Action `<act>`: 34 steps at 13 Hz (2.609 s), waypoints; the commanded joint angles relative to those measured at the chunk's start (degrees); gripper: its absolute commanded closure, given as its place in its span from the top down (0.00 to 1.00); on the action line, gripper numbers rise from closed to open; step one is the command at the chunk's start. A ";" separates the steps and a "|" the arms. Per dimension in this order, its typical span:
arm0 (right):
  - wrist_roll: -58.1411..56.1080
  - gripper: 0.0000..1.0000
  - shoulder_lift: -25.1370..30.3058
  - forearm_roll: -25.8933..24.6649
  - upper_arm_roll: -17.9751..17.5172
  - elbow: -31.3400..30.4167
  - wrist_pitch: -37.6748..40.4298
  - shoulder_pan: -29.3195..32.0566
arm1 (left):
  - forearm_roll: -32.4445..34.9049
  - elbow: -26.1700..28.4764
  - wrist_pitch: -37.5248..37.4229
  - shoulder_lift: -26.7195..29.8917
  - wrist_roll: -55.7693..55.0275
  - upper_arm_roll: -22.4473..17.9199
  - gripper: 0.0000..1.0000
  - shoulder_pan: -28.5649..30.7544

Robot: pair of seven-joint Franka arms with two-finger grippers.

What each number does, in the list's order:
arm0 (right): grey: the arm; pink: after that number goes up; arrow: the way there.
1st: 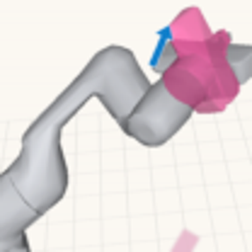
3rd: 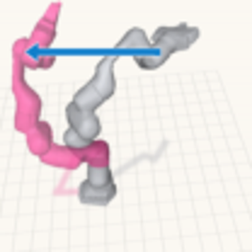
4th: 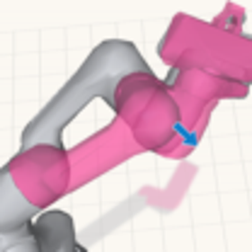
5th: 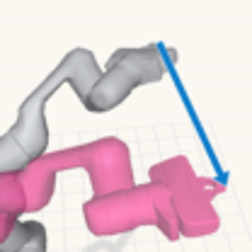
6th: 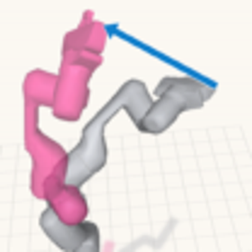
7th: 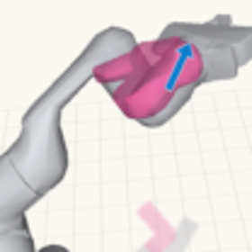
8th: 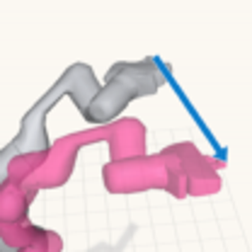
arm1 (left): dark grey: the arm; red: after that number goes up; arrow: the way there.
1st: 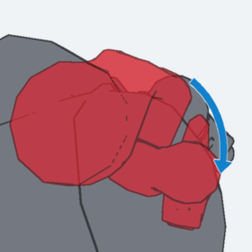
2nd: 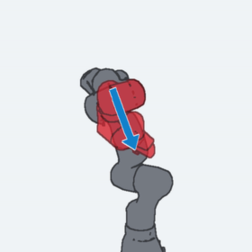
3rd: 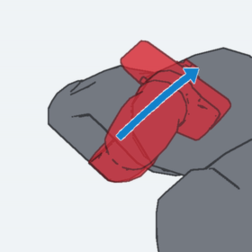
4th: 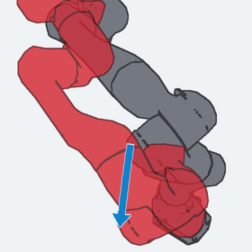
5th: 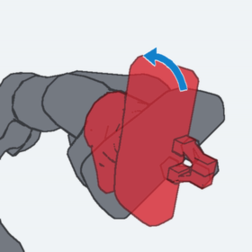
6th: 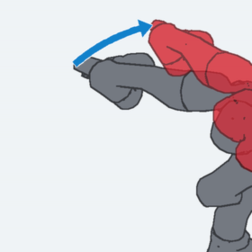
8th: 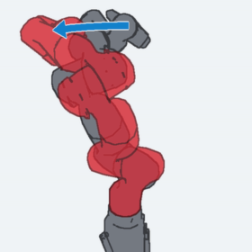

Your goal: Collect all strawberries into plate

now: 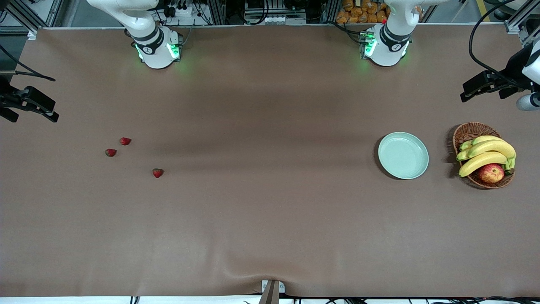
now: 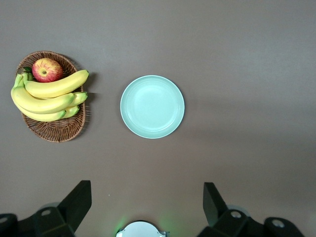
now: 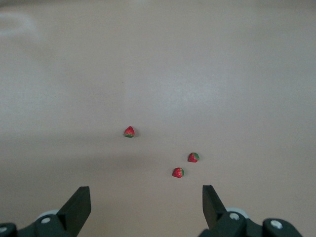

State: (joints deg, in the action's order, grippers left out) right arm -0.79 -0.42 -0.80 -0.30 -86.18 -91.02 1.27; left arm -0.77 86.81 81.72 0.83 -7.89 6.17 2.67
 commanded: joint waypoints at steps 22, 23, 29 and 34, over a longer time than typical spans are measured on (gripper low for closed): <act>0.88 1.00 -14.08 0.44 0.39 -2.67 -3.19 12.25 | 0.50 -1.20 -0.07 -1.18 0.94 3.23 1.00 0.32; 0.88 1.00 -14.26 0.53 0.39 -4.25 -4.42 12.96 | 0.50 -1.29 -0.07 -1.18 0.94 3.23 1.00 0.32; 3.61 1.00 -14.43 2.02 0.39 -18.47 -17.32 16.13 | 0.15 -1.20 -0.07 -0.83 0.94 3.06 1.00 0.84; 3.61 0.94 -15.83 3.96 0.39 -28.77 -29.29 16.83 | 0.68 -1.03 1.15 -1.18 1.03 2.97 1.00 0.76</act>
State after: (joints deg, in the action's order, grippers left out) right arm 2.08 -16.73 2.39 1.03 -111.27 -116.78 16.70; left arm -0.76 86.58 82.16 0.19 -7.88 8.87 3.33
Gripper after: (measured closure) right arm 0.004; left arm 0.000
